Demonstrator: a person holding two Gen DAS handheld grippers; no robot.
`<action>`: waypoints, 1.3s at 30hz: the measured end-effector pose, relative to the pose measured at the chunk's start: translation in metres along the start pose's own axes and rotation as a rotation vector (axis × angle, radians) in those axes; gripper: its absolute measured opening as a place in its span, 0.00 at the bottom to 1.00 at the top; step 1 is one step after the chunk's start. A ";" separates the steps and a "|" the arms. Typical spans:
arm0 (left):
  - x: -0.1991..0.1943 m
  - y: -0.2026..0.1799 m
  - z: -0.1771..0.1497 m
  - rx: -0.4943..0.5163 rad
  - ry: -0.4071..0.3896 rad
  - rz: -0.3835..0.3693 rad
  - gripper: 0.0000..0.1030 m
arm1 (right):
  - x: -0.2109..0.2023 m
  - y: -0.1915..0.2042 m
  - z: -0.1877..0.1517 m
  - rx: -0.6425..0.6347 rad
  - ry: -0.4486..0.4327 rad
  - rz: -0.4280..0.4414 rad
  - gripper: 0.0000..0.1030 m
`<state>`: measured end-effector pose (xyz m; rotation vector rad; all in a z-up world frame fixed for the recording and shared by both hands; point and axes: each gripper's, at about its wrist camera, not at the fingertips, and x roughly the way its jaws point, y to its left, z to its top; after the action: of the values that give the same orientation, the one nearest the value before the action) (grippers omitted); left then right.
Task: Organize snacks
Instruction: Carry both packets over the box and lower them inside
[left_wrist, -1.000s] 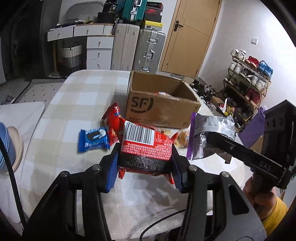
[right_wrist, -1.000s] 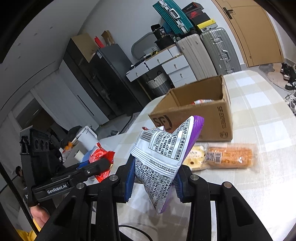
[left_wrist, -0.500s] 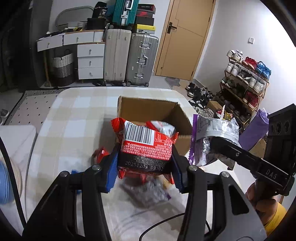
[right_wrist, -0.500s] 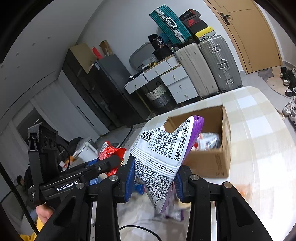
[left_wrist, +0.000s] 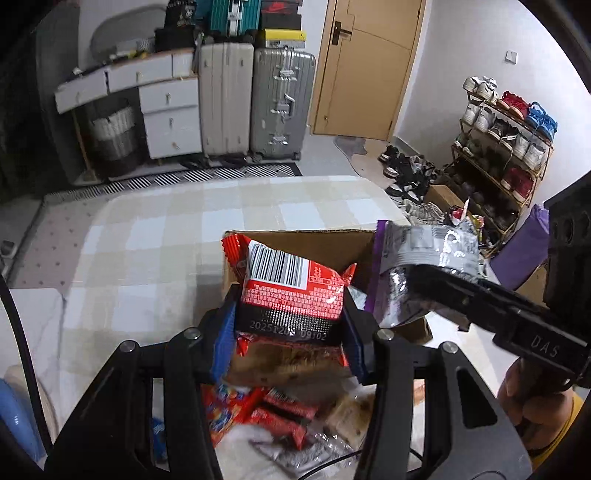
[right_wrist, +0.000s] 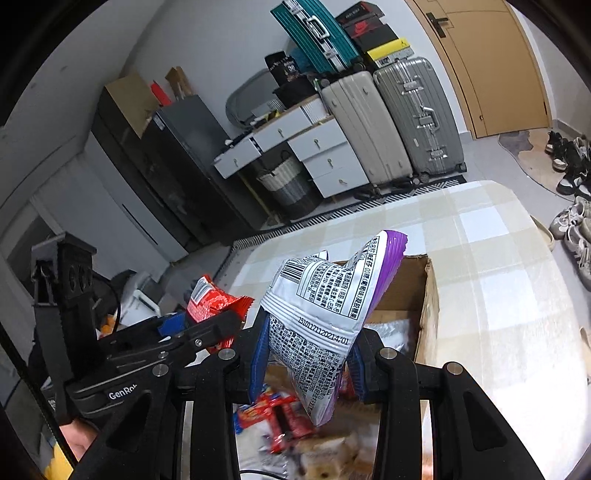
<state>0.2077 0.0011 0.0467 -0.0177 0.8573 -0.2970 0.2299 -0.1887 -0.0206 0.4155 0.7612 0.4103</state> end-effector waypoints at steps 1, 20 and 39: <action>0.013 0.006 0.008 -0.006 0.011 -0.005 0.45 | 0.005 -0.002 0.002 -0.001 0.006 -0.008 0.36; 0.161 0.020 0.049 -0.006 0.183 -0.041 0.45 | 0.060 -0.031 0.004 -0.003 0.113 -0.086 0.36; 0.183 0.028 0.021 -0.035 0.222 -0.032 0.49 | 0.072 -0.027 0.008 -0.021 0.134 -0.104 0.36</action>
<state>0.3431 -0.0228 -0.0786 -0.0320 1.0835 -0.3180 0.2882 -0.1779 -0.0701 0.3298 0.9043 0.3506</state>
